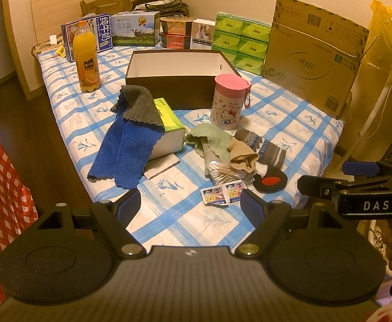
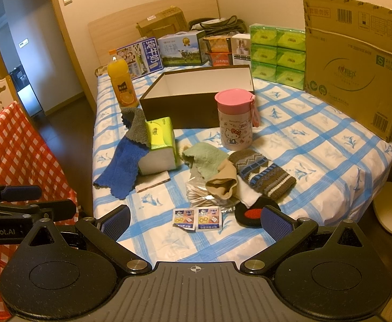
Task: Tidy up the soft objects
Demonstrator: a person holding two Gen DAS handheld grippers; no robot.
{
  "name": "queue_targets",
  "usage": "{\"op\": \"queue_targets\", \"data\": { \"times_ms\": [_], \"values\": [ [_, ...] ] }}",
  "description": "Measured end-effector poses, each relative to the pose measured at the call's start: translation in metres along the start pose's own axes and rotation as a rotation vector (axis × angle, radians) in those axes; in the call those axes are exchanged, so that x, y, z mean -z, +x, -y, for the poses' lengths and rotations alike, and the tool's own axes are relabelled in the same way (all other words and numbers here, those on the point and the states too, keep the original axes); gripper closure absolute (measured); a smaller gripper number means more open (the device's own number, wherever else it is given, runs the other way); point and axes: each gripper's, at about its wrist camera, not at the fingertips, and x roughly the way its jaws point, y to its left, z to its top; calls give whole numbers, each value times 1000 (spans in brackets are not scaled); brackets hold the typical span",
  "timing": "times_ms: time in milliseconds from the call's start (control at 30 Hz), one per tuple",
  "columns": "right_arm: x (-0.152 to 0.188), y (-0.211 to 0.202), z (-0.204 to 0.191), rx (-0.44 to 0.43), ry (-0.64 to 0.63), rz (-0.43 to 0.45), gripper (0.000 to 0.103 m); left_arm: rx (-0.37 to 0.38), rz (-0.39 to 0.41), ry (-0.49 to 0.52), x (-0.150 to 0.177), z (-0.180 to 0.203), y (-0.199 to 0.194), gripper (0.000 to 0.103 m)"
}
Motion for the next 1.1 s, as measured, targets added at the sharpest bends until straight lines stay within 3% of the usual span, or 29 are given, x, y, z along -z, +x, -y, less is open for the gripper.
{"op": "queue_targets", "data": {
  "times_ms": [567,767,1100],
  "values": [
    [12,3,-3,-1,2,5,0,-1,1,0,-1,0,0,23],
    [0,-1,4,-16,14,23,0,-3,4,-2,-4,-2,0,23],
    [17,2,12,-46,43,58,0,10,-8,-6,9,-9,10,23]
  ]
}}
